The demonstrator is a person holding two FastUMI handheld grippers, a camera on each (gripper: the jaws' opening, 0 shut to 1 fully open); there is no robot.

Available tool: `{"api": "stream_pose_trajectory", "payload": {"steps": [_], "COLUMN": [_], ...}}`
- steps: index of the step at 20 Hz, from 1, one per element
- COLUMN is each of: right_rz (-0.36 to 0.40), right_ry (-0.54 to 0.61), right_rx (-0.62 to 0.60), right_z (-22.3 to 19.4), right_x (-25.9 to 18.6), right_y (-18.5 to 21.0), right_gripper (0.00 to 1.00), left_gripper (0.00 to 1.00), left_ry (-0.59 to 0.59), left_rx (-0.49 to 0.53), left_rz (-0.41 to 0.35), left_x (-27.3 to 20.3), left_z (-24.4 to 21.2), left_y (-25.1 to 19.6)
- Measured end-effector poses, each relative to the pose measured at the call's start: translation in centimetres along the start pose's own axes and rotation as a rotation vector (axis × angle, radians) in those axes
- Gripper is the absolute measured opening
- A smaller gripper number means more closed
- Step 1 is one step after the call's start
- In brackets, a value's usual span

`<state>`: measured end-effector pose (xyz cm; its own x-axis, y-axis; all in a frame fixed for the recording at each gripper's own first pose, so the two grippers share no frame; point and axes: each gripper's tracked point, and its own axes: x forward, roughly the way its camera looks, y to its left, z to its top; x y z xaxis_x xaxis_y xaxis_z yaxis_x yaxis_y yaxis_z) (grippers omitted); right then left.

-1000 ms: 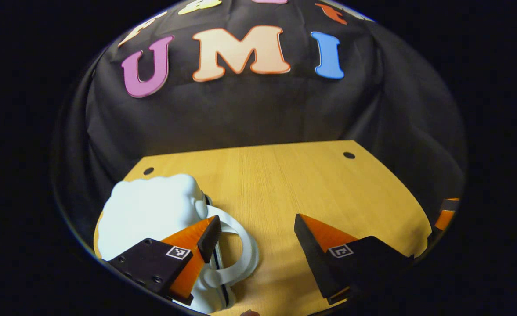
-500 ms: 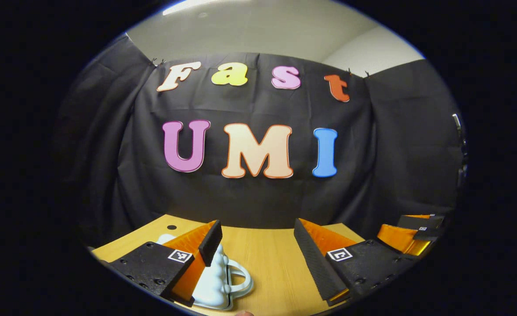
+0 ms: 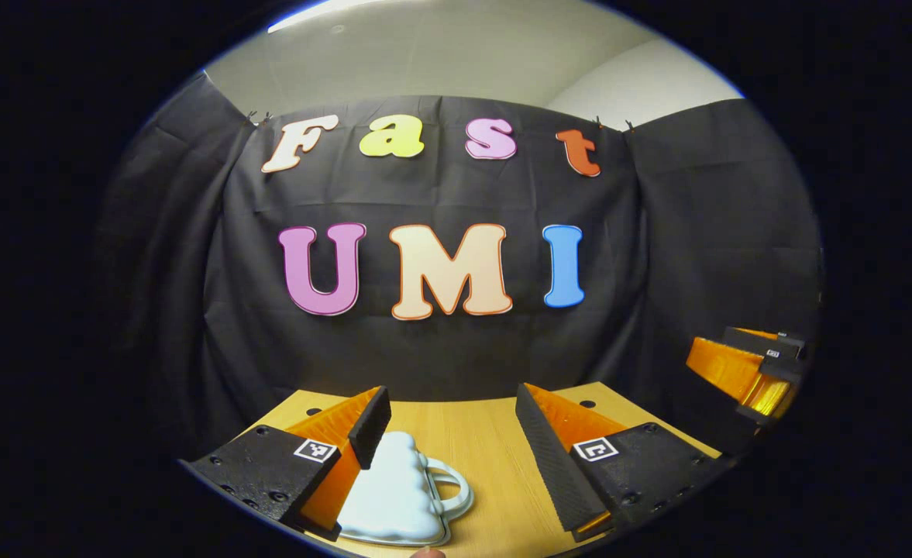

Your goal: First open the suitcase, pack the skin care products into it, and then close the suitcase.

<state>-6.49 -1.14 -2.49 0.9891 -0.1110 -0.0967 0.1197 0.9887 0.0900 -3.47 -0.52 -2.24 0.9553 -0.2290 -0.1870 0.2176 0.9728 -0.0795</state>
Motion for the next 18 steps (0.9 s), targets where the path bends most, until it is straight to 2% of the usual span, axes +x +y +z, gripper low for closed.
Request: {"api": "stream_pose_trajectory", "payload": {"steps": [18], "right_rz": [-0.067], "right_ry": [-0.116], "right_rx": [-0.027], "right_z": [4.6], "right_x": [-6.1], "right_y": [-1.2], "right_gripper": [0.98], "left_gripper": [0.95], "left_ry": [-0.086], "left_rx": [0.073], "left_rz": [-0.119], "left_x": [-3.5], "left_z": [3.1], "left_y": [-3.1]}}
